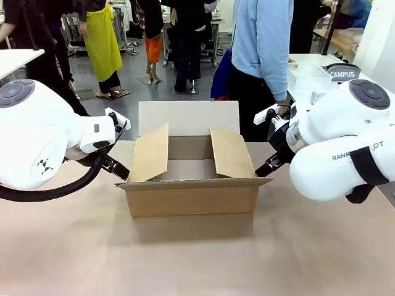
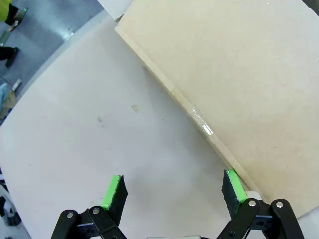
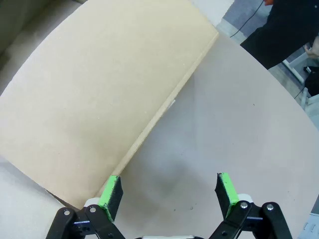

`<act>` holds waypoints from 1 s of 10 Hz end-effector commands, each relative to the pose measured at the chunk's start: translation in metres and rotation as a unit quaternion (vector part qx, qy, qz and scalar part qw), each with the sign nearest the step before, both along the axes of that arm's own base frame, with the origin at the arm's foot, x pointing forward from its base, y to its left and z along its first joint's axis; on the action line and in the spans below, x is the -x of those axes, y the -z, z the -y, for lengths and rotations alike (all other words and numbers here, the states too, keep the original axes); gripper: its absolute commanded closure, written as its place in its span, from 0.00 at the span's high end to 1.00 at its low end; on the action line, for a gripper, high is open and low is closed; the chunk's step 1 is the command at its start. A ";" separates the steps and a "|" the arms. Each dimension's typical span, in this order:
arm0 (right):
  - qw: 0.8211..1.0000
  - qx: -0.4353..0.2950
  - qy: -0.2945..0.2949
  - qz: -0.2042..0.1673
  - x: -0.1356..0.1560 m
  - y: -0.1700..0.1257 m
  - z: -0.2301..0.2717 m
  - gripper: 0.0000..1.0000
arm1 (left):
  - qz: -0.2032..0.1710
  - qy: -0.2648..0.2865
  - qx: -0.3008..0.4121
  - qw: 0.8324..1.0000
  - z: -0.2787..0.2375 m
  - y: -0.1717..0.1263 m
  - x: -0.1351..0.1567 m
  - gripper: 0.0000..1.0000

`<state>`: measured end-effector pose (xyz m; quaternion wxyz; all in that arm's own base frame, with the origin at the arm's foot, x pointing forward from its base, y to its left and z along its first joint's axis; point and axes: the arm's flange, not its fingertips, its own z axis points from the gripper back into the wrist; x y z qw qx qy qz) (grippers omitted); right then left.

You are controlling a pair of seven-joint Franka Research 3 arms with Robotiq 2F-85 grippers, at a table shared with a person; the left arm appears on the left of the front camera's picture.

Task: Pack the gift set into the box.
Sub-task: Place both hands on the side flaps of the Package Box and spread them outward.

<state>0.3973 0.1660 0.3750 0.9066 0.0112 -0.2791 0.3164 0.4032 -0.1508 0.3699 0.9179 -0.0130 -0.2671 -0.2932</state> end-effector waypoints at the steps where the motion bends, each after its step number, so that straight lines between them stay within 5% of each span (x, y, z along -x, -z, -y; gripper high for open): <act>1: 1.000 0.000 0.000 0.000 0.000 0.000 0.000 1.00 | 0.001 0.000 0.000 1.000 0.000 0.000 0.000 1.00; 4: 1.000 0.000 0.000 0.000 0.000 0.000 0.000 1.00 | 0.000 0.000 0.000 1.000 0.000 0.000 0.000 1.00; 6: 0.997 -0.031 -0.049 -0.052 0.011 -0.031 0.020 1.00 | -0.041 0.103 0.006 0.994 -0.024 -0.031 0.029 1.00; 7: 0.996 -0.050 -0.053 -0.056 0.023 -0.056 0.040 1.00 | -0.047 0.092 0.017 0.995 -0.049 -0.052 0.044 1.00; 9: 0.990 -0.132 0.038 -0.045 0.043 -0.103 0.086 1.00 | -0.044 -0.003 0.109 0.993 -0.102 -0.096 0.070 1.00; 10: 0.975 -0.199 0.082 -0.061 0.050 -0.119 0.111 1.00 | -0.031 -0.126 0.159 0.979 -0.125 -0.115 0.074 1.00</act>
